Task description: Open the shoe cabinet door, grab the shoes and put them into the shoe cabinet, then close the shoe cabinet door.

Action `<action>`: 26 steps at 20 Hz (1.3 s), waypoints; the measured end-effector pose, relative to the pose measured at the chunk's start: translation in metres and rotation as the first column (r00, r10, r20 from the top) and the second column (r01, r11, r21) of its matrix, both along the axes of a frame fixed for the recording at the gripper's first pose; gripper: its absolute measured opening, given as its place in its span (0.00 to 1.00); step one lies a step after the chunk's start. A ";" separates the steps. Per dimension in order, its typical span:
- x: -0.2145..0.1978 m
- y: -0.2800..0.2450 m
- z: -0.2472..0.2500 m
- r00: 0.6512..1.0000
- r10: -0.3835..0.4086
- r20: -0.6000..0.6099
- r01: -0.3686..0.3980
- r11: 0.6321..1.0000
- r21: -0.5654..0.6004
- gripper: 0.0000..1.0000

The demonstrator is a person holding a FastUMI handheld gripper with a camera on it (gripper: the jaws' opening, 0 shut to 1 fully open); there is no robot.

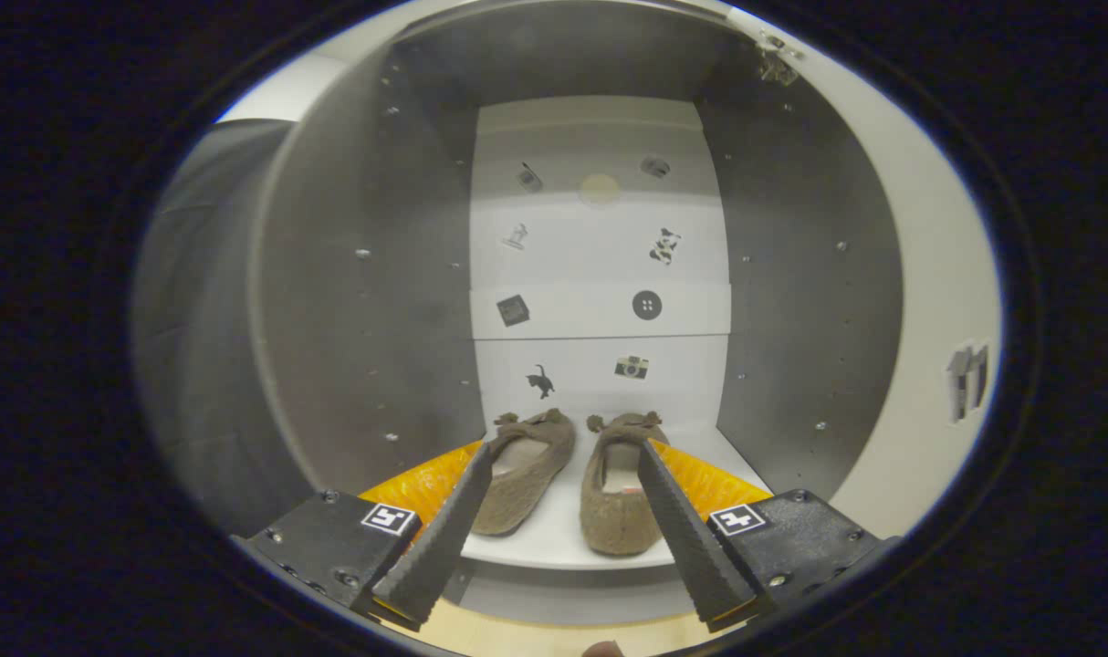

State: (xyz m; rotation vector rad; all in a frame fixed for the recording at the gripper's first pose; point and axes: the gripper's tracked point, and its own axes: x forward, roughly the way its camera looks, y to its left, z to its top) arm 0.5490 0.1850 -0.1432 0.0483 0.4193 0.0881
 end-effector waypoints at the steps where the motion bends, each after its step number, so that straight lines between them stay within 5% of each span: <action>1: -0.017 0.001 0.007 1.000 -0.001 0.000 0.001 1.000 -0.012 1.00; 11: -0.209 0.022 0.096 0.986 0.137 0.093 -0.134 0.990 -0.042 1.00; 17: -0.317 -0.042 0.165 0.993 0.067 0.099 -0.069 0.997 0.018 1.00; 26: -0.437 -0.147 0.212 0.980 0.179 0.092 -0.186 0.980 0.077 1.00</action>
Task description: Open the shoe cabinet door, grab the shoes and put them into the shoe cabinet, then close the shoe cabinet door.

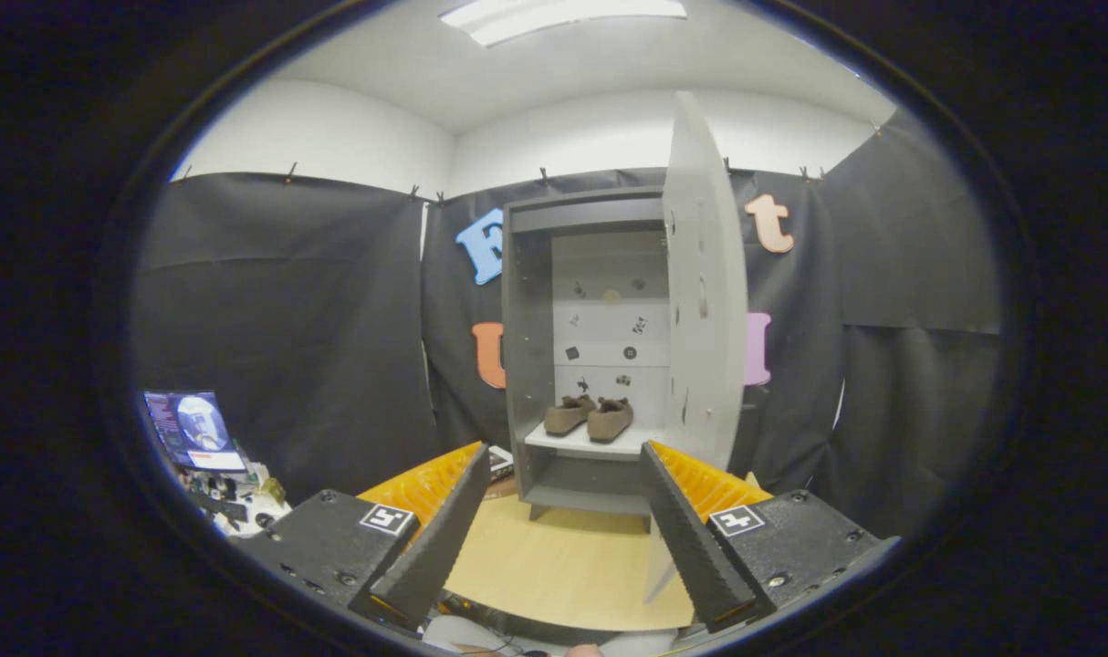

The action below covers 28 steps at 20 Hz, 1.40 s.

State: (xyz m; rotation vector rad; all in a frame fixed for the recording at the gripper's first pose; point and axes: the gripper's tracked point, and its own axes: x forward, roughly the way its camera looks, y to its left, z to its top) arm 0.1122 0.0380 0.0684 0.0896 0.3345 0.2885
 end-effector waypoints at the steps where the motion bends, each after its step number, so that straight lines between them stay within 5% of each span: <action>1: -0.009 -0.019 0.000 1.000 -0.011 0.000 0.011 1.000 -0.003 1.00; 7: -0.059 -0.126 0.001 0.996 -0.090 0.010 0.090 0.996 0.002 1.00; 13: -0.047 -0.236 -0.012 0.984 -0.179 0.008 0.179 0.983 -0.038 1.00; 17: -0.010 -0.313 -0.030 0.974 -0.226 -0.003 0.225 0.973 -0.056 1.00; 21: 0.028 -0.350 -0.051 0.985 -0.174 -0.009 0.174 0.984 -0.033 1.00; 28: 0.095 -0.335 -0.083 0.994 -0.108 -0.033 0.110 0.989 0.098 0.99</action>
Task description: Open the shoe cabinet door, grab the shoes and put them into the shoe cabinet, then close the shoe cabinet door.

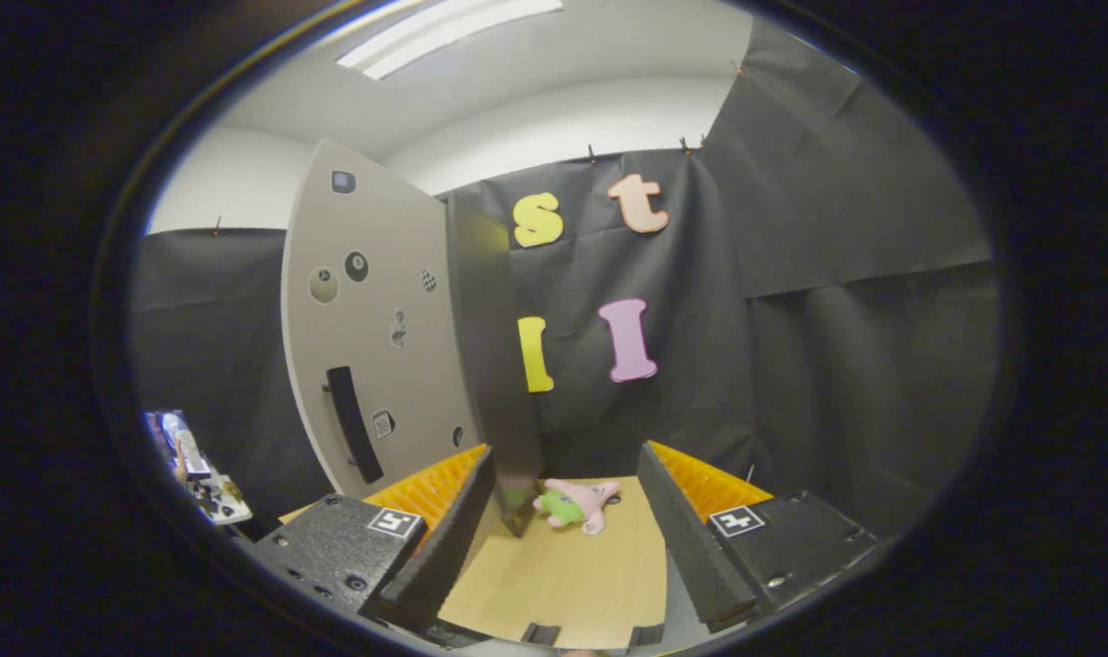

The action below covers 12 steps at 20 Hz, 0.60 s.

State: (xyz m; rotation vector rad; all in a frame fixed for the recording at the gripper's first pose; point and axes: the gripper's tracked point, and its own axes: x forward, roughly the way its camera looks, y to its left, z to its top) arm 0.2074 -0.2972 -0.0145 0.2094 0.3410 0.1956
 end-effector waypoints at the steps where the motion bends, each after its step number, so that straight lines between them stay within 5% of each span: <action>1: 0.006 0.013 -0.002 1.000 0.016 -0.009 -0.015 1.000 0.010 1.00; 12: 0.058 0.138 -0.017 0.987 0.157 -0.028 -0.159 0.979 -0.130 1.00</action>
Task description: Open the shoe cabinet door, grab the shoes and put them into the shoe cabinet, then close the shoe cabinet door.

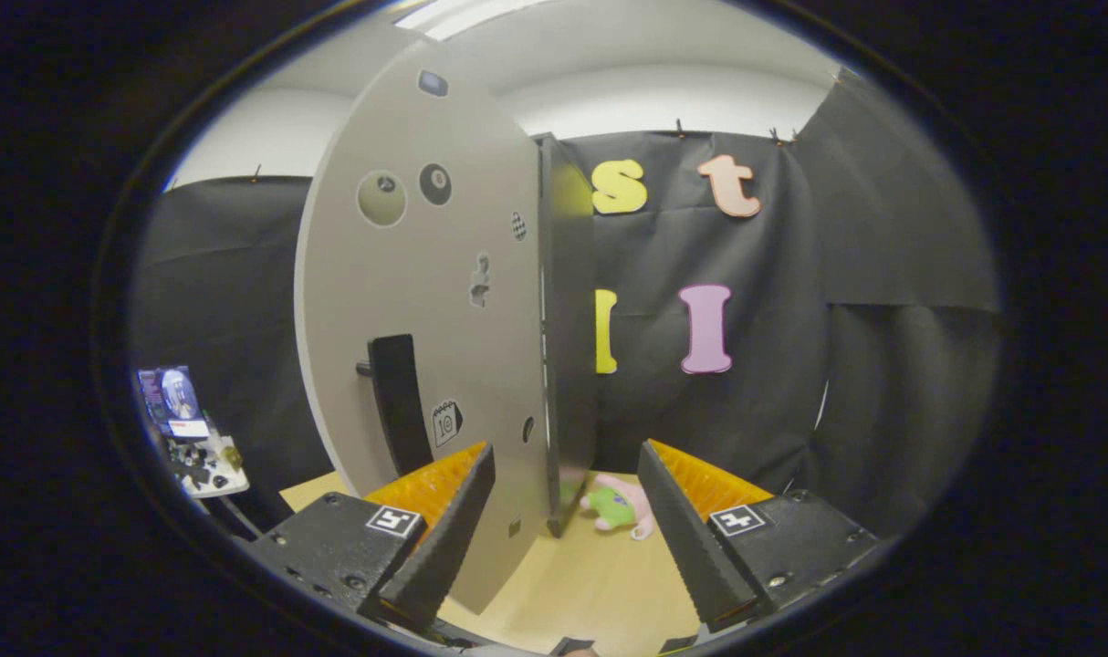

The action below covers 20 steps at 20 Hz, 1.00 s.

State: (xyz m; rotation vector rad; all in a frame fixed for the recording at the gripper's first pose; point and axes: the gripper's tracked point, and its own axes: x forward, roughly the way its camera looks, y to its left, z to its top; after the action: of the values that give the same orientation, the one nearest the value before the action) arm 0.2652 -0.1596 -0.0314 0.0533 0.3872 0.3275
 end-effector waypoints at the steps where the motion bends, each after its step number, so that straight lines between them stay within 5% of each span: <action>1: 0.001 0.009 -0.002 1.000 0.010 -0.007 -0.011 1.000 -0.006 1.00; 6: 0.005 0.040 -0.009 0.997 0.069 -0.024 -0.070 0.997 -0.033 0.96; 20: -0.009 0.098 -0.007 0.997 -0.068 -0.032 0.068 0.998 -0.002 0.95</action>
State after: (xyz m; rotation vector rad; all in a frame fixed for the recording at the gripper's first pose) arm 0.2563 -0.0617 -0.0387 0.0711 0.4163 0.2595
